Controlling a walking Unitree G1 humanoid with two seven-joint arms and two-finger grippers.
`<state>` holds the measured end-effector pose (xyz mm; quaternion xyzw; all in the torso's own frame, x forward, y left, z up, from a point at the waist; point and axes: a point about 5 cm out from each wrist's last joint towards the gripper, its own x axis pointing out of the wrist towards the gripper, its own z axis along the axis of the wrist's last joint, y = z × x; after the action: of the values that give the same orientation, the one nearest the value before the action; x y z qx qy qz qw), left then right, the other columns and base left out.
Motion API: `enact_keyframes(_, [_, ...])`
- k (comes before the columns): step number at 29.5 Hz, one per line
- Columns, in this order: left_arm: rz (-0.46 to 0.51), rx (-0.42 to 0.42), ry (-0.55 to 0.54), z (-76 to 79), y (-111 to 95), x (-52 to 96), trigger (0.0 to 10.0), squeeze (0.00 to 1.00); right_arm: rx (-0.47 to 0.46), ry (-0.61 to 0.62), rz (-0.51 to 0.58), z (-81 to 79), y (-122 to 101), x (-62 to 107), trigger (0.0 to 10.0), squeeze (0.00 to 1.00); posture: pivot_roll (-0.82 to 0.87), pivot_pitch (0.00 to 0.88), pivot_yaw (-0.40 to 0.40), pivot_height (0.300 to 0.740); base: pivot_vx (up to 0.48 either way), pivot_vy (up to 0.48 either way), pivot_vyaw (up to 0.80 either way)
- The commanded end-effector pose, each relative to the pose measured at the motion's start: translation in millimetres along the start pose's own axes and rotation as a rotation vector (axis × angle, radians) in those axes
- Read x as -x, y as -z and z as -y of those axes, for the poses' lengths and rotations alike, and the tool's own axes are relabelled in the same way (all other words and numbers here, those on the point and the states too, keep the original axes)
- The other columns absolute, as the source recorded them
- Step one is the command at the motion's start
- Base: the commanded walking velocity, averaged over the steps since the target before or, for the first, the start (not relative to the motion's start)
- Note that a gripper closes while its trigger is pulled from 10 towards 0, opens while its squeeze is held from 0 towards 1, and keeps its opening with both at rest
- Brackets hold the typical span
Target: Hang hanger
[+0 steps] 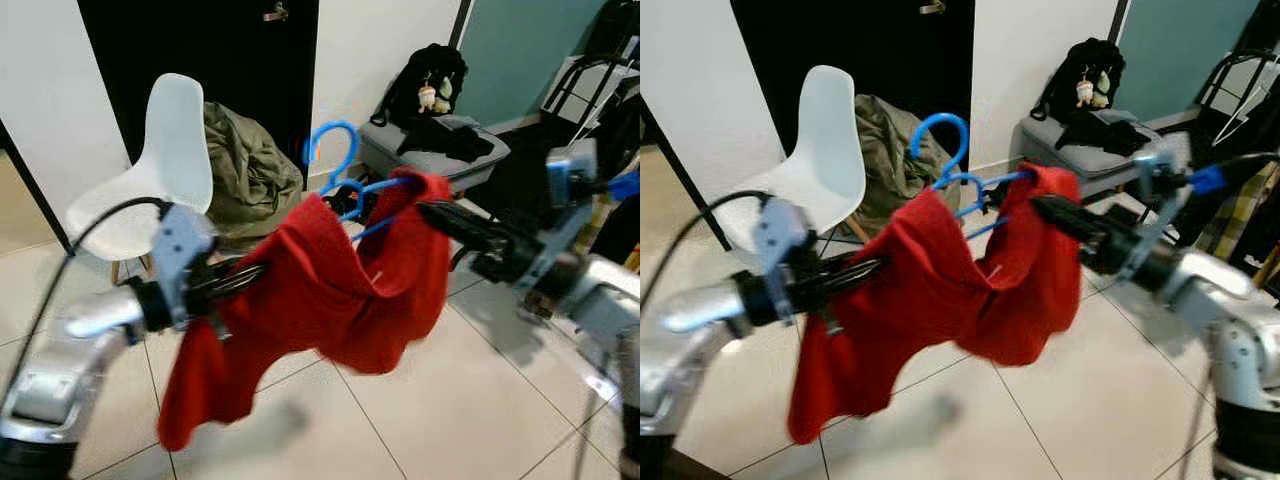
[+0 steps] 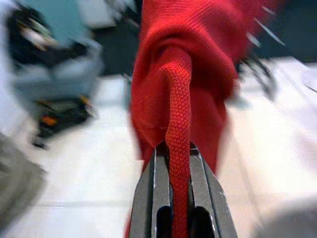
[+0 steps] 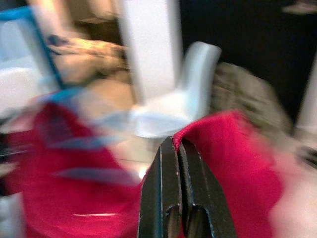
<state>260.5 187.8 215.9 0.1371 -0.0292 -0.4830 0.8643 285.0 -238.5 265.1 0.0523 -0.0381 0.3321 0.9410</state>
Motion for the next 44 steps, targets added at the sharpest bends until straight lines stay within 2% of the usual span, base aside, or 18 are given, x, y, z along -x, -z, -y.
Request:
enact_keyframes(1, [-0.041, 0.007, 0.15, 10.8, -1, 8.9, 10.0, 0.0, 0.015, 0.072, -0.017, 10.4, 1, 5.4, 0.0, 0.0, -0.06, 0.081, -0.037, 0.74, 0.0, 0.0, 0.0])
enact_keyframes(5, [-0.111, 0.047, 0.236, 16.6, 5, 18.0, 10.0, 0.0, 0.024, 0.114, -0.049, 16.0, 4, 7.6, 0.0, 0.0, -0.06, 0.081, -0.036, 0.74, 0.0, 0.0, 0.0])
enact_keyframes(9, [-0.134, 0.086, 0.303, 25.2, 9, 19.3, 10.0, 0.0, 0.023, 0.083, -0.056, 10.6, 6, 3.8, 0.0, 0.0, -0.06, 0.082, -0.037, 0.74, 0.0, 0.0, 0.0])
enact_keyframes(14, [-0.119, 0.157, 0.409, 43.9, 12, 11.3, 10.0, 0.0, 0.006, -0.054, -0.041, -11.5, 7, -12.8, 0.0, 0.0, -0.06, 0.084, -0.04, 0.74, 0.0, 0.0, 0.0])
enact_keyframes(17, [-0.118, 0.161, 0.401, 44.6, 15, 7.3, 10.0, 0.0, -0.004, -0.124, -0.037, -23.3, 8, -18.5, 0.0, 0.0, -0.06, 0.084, -0.039, 0.74, 0.0, 0.0, 0.0])
enact_keyframes(18, [-0.117, 0.164, 0.377, 44.2, 18, 1.1, 10.0, 0.0, -0.014, -0.234, -0.033, -41.6, 8, -24.8, 0.0, 0.0, -0.06, 0.085, -0.041, 0.74, 0.0, 0.0, 0.0])
enact_keyframes(20, [-0.117, 0.164, 0.377, 44.2, 18, 1.1, 10.0, 0.0, -0.014, -0.234, -0.033, -41.6, 8, -24.8, 0.0, 0.0, -0.06, 0.085, -0.041, 0.74, 0.0, 0.0, 0.0])
enact_keyframes(22, [-0.106, 0.162, 0.3, 38.3, 19, -7.3, 10.0, 0.0, -0.015, -0.369, -0.037, -62.3, 8, -25.1, 0.0, 0.0, -0.06, 0.088, -0.04, 0.74, 0.0, 0.0, 0.0])
enact_keyframes(24, [-0.105, 0.146, 0.145, 22.2, 22, -14.2, 10.0, 0.0, -0.021, -0.435, -0.044, -72.3, 8, -21.4, 0.0, 0.0, -0.06, 0.088, -0.04, 0.74, 0.0, 0.0, 0.0])
enact_keyframes(25, [-0.105, 0.146, 0.145, 22.2, 22, -14.2, 10.0, 0.0, -0.021, -0.435, -0.044, -72.3, 8, -21.4, 0.0, 0.0, -0.06, 0.088, -0.04, 0.74, 0.0, 0.0, 0.0])
enact_keyframes(27, [-0.123, 0.13, -0.022, 3.0, 24, -14.7, 10.0, 0.0, -0.014, -0.429, -0.055, -71.4, 7, -17.5, 0.0, 0.0, -0.06, 0.091, -0.039, 0.74, 0.0, 0.0, 0.0])
enact_keyframes(28, [-0.123, 0.13, -0.022, 3.0, 24, -14.7, 10.0, 0.0, -0.014, -0.429, -0.055, -71.4, 7, -17.5, 0.0, 0.0, -0.06, 0.091, -0.039, 0.74, 0.0, 0.0, 0.0])
enact_keyframes(30, [-0.155, 0.107, -0.199, -20.3, 25, -7.3, 10.0, 0.0, 0.005, -0.381, -0.072, -62.8, 6, -12.3, 0.0, 0.0, -0.07, 0.091, -0.037, 0.74, 0.0, 0.0, 0.0])
enact_keyframes(31, [-0.155, 0.107, -0.199, -20.3, 25, -7.3, 10.0, 0.0, 0.005, -0.381, -0.072, -62.8, 6, -12.3, 0.0, 0.0, -0.07, 0.091, -0.037, 0.74, 0.0, 0.0, 0.0])
enact_keyframes(33, [-0.178, 0.095, -0.306, -34.9, 26, 1.2, 10.0, 0.0, 0.02, -0.324, -0.081, -53.8, 5, -8.7, 0.0, 0.0, -0.07, 0.09, -0.036, 0.74, 0.0, 0.0, 0.0])
enact_keyframes(38, [-0.239, 0.064, -0.358, -42.5, 29, 13.9, 10.0, 0.0, 0.037, -0.219, -0.087, -37.5, 1, -4.7, 0.0, 0.0, -0.07, 0.09, -0.036, 0.74, 0.0, 0.0, 0.0])
enact_keyframes(41, [-0.236, 0.064, -0.372, -42.9, 29, 14.0, 10.0, 0.0, 0.035, -0.22, -0.089, -38.6, 3, -5.9, 0.0, 0.0, -0.06, 0.088, -0.033, 0.74, 0.0, 0.0, 0.0])
enact_keyframes(44, [-0.202, 0.071, -0.357, -37.4, 28, 4.8, 10.0, 0.0, 0.017, -0.258, -0.095, -48.1, 10, -12.8, 0.0, 0.0, -0.06, 0.088, -0.033, 0.74, 0.0, 0.0, 0.0])
